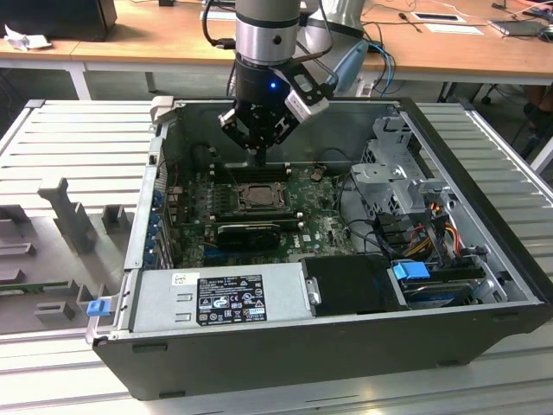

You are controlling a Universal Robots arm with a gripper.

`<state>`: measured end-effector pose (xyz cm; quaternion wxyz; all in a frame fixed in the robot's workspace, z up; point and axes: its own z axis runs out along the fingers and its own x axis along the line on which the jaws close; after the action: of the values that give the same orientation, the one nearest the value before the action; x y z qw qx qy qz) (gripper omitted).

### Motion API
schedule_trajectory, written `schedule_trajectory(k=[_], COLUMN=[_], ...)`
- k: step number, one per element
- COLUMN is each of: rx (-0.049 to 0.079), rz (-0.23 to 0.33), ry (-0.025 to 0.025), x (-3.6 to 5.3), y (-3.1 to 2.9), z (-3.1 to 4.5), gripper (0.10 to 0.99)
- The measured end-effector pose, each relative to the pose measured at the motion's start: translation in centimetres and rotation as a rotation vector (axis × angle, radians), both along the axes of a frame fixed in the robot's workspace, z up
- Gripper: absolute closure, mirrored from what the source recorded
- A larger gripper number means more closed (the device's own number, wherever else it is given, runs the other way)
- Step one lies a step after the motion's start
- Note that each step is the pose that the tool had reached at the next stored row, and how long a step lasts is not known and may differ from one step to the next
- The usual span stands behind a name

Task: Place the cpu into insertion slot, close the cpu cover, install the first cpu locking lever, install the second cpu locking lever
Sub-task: 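Install the first cpu locking lever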

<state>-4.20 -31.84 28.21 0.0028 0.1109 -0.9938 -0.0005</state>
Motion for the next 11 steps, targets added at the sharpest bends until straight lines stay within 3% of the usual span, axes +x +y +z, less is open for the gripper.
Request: schedule_trajectory(k=[5, 11], rx=[0.000, 0.000], rz=[0.001, 0.004], ry=[-0.0040, -0.0051], x=[-1.53, -3.18], y=[0.00, 0.00], z=[-0.06, -0.15], gripper=[0.980, 0.980])
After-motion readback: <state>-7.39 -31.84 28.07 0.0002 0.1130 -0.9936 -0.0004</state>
